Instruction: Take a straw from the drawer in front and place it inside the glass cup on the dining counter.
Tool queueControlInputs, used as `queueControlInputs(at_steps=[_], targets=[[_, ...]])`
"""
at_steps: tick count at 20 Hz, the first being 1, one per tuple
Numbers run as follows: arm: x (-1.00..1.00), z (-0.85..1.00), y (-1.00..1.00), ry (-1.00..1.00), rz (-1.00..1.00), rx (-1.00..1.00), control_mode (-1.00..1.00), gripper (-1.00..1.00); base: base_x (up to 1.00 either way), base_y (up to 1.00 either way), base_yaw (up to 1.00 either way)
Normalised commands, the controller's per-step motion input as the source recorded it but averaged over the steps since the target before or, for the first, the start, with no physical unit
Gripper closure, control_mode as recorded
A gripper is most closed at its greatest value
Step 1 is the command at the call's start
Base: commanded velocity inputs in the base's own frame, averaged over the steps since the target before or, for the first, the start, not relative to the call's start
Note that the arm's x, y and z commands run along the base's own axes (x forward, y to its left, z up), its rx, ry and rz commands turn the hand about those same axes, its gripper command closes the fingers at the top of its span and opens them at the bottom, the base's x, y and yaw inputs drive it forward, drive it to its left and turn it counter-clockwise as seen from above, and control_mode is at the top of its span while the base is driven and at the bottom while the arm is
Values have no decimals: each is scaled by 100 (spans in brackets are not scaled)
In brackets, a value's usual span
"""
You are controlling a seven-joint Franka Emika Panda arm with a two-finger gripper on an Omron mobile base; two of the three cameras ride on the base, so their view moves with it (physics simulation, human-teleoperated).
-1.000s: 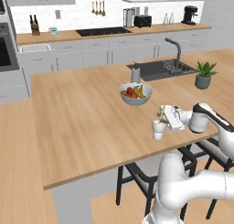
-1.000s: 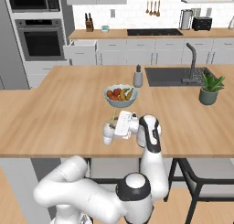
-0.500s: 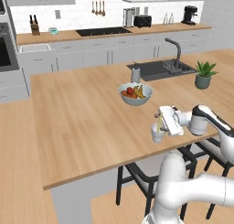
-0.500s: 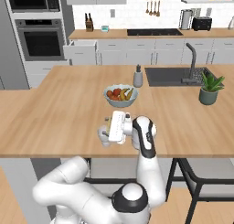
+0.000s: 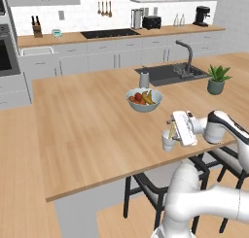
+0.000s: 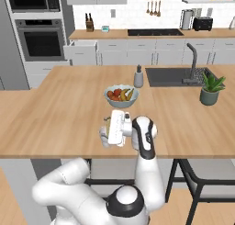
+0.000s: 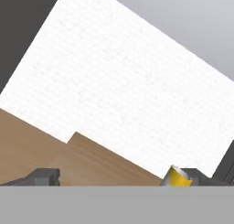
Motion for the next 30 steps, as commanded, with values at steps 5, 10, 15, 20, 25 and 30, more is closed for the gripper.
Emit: queueControlInputs(at_steps=[5, 10, 15, 20, 25, 30], targets=[[9, 34, 0, -11, 0, 2, -100, -100, 0, 0, 0], [7, 86, 0, -9, 1, 2, -100, -100, 0, 0, 0], [-70, 92, 21, -27, 1, -34, -100, -100, 0, 0, 0], [-100, 6, 55, -29, -1, -98, -100, -100, 0, 0, 0], [-100, -27, 83, -20, -2, -100, -100, -100, 0, 0, 0], [-94, -11, 95, -30, 0, -84, -100, -100, 0, 0, 0]])
